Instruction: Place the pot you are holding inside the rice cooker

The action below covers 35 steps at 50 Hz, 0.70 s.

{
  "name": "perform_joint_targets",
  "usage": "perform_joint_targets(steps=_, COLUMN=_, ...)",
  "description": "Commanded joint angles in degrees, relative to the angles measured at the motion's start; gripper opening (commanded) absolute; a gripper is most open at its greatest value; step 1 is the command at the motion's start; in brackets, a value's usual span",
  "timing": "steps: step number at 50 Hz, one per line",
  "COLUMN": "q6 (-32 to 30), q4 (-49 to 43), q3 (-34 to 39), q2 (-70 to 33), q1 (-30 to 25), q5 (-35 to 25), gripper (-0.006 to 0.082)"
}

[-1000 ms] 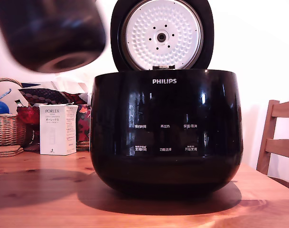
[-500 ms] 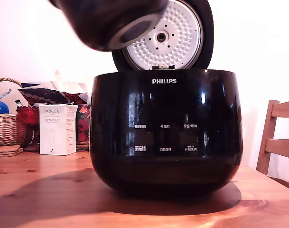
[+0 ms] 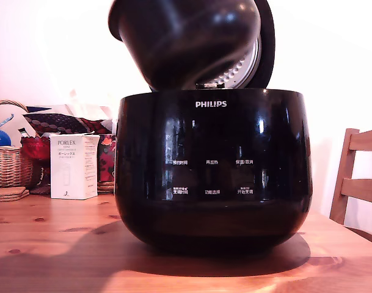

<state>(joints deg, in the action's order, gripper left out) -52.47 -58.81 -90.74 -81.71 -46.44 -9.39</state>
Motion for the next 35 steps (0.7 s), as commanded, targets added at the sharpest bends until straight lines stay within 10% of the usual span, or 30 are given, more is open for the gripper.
perform_joint_targets(steps=1, q6=-0.5, q4=3.26, q3=-1.86, q2=-0.31, q1=-0.26, q5=-0.24, gripper=-0.0022)
perform_joint_targets(steps=35, q6=-21.27, q4=2.14, q3=-2.08, q2=-7.61, q1=-1.73, q5=10.08, gripper=-0.0022)
